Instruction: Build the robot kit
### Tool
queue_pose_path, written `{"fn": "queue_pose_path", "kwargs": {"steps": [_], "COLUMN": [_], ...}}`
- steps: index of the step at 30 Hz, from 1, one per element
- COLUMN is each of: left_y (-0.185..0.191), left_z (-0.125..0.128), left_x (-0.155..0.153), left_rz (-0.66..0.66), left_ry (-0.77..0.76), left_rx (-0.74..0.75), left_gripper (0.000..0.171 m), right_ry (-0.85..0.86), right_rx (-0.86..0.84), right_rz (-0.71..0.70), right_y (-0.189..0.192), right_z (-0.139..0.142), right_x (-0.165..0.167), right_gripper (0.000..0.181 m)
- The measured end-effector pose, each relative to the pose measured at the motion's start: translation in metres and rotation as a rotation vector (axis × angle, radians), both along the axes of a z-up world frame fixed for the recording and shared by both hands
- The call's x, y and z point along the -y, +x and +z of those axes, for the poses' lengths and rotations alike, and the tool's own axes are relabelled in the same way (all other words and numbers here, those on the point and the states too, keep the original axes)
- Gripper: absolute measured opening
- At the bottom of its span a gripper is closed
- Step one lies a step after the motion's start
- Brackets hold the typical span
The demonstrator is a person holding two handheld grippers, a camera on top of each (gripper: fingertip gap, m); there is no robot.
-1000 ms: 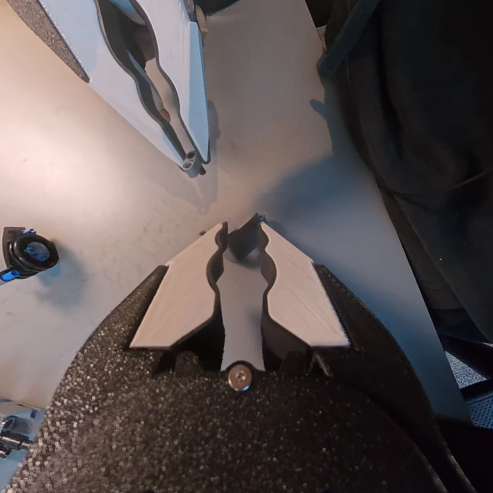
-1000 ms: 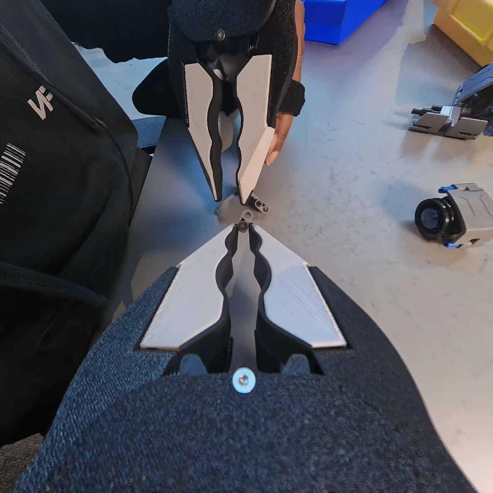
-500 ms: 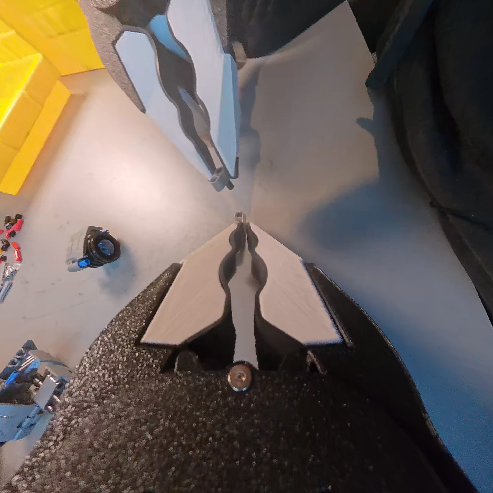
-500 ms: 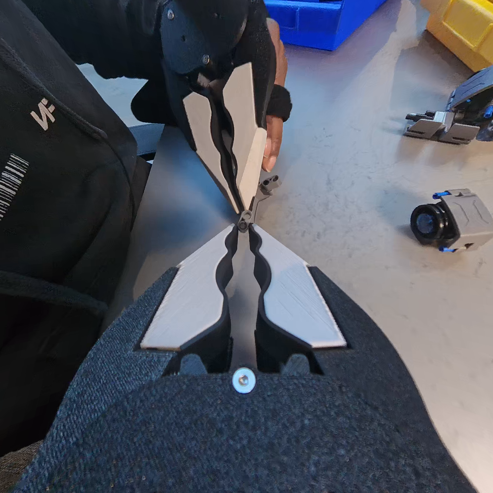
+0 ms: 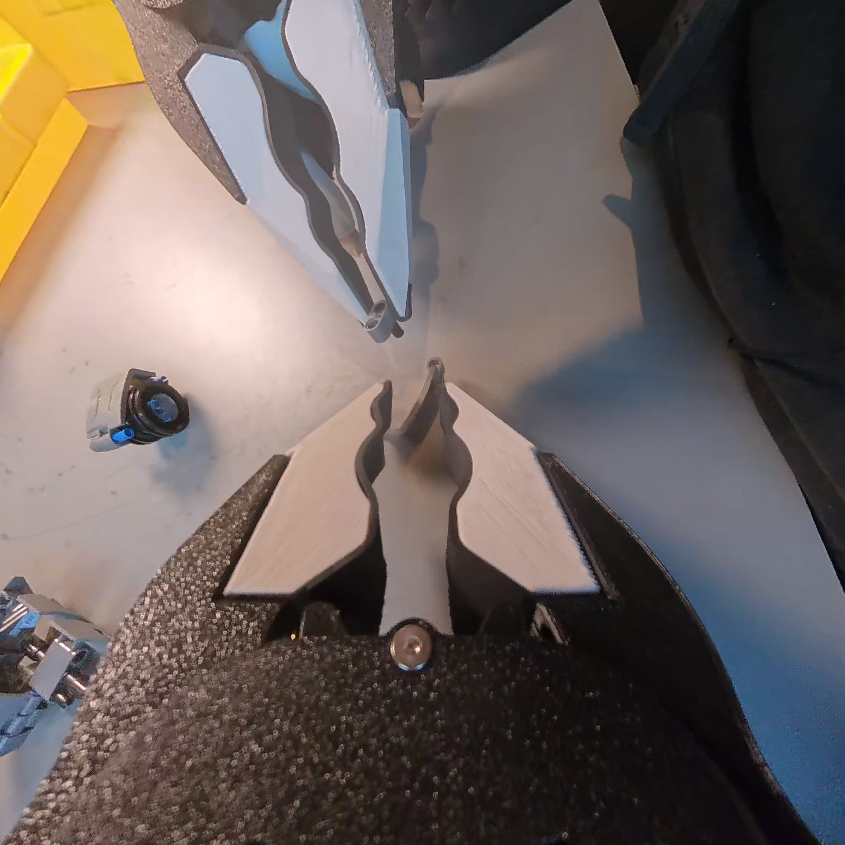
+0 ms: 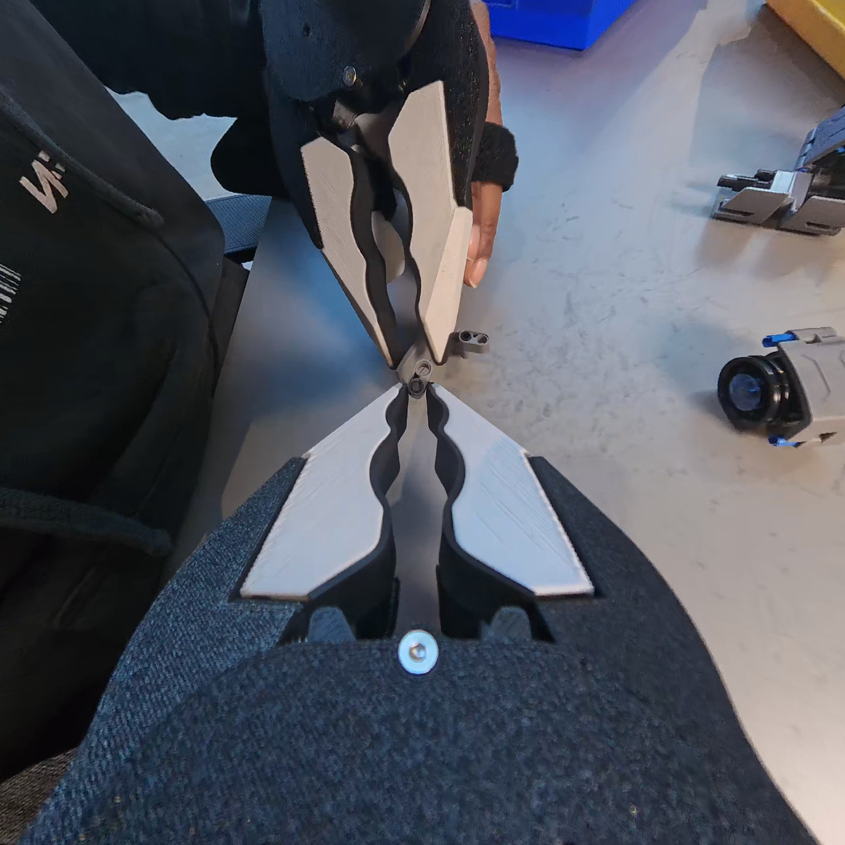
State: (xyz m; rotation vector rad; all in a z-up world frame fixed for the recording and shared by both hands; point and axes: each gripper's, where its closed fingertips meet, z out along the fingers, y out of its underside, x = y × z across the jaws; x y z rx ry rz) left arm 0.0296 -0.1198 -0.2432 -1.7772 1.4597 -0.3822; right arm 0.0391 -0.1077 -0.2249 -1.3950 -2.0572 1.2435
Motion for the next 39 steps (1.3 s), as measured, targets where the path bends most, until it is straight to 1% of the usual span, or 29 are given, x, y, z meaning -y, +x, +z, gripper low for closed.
{"fn": "queue_pose_path", "kwargs": {"steps": [4,9,10,12,13,19,31,39], "left_y": [-0.001,-0.001,0.000,-0.001,0.000,0.004,0.009,0.011], "left_z": [0.002,-0.008,-0.009,-0.014,-0.015,-0.015,-0.015,-0.014], "left_x": [0.002,0.005,0.005,0.006,0.006,0.008,-0.001,-0.003], "left_rz": [-0.037,-0.096,-0.101,-0.117,-0.122,-0.119,-0.061,-0.055], "left_ry": [-0.025,-0.072,-0.074,-0.084,-0.088,-0.169,-0.327,-0.331], "left_rx": [-0.018,-0.113,-0.125,-0.152,-0.159,-0.109,0.022,0.053], "left_gripper": [0.022,0.019,0.016,0.003,0.002,0.001,0.002,0.002], "right_ry": [-0.002,-0.011,-0.012,-0.015,-0.016,-0.025,-0.038,-0.047], "right_rx": [0.007,0.012,0.013,0.015,0.015,0.019,0.044,0.046], "right_rz": [-0.001,0.004,0.005,0.006,0.006,-0.005,-0.013,-0.010], "right_y": [0.001,0.000,0.001,0.001,0.002,0.002,0.000,0.000], "right_z": [-0.001,-0.004,-0.004,-0.004,-0.004,-0.005,-0.013,-0.014], "right_x": [0.000,0.001,0.001,0.001,0.001,-0.001,-0.003,-0.002], "right_gripper": [0.006,0.006,0.006,0.006,0.006,0.006,0.006,0.006]}}
